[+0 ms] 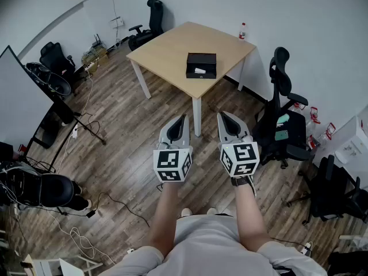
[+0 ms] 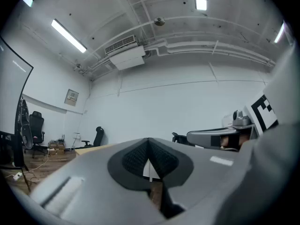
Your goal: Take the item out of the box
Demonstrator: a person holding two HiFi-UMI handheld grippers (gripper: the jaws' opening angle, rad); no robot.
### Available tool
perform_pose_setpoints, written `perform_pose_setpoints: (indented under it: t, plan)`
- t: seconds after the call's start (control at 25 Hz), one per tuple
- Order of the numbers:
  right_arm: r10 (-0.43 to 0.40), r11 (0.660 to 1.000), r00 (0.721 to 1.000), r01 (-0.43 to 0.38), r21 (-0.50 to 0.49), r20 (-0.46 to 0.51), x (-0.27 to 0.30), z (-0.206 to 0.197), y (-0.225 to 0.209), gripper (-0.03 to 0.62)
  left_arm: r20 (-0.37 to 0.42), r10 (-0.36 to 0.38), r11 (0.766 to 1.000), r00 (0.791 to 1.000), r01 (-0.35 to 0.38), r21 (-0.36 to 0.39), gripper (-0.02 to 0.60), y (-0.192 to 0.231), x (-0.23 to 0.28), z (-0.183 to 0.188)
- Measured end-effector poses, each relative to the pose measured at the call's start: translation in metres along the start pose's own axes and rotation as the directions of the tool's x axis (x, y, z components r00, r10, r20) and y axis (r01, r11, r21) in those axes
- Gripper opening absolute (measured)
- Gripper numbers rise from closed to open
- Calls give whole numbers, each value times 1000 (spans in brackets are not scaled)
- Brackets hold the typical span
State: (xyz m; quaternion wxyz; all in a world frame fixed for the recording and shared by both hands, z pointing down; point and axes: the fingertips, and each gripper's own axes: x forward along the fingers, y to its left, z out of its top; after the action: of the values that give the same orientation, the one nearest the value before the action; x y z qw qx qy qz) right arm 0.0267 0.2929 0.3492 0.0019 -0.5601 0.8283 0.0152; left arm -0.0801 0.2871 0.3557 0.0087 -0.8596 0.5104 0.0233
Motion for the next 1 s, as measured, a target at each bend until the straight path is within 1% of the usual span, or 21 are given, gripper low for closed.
perform_pose_setpoints:
  t: [0.2, 0.32, 0.4, 0.52, 0.68, 0.84, 1.0]
  plan:
    - [-5, 1000, 1000, 5, 14, 2, -9, 0, -26, 12, 3, -7, 1000, 1000, 7, -5, 5, -20, 14, 2]
    - [14, 1000, 1000, -15, 7, 10, -14, 0, -37, 12, 6, -6, 1000, 1000, 6, -18, 5, -33, 22, 2]
    - [29, 1000, 999, -29, -11, 22, -21, -2, -40, 12, 5, -8, 1000, 1000, 9, -28, 5, -44, 23, -4]
    - [30, 999, 999, -30, 11, 33, -27, -9, -49, 12, -19, -13, 999, 1000, 12, -31, 5, -59, 26, -22]
    - [50, 998, 999, -51, 25, 14, -20, -20, -56, 12, -44, 9, 999, 999, -11, -43, 5, -54, 36, -35]
    - [34, 998, 999, -35, 47, 9, -5, -23, -74, 12, -32, 25, 999, 999, -26, -45, 6, -47, 53, -35]
    - [42, 997, 999, -42, 57, 2, 25, -33, -80, 12, -33, 22, 999, 999, -24, -44, 5, -31, 79, -42]
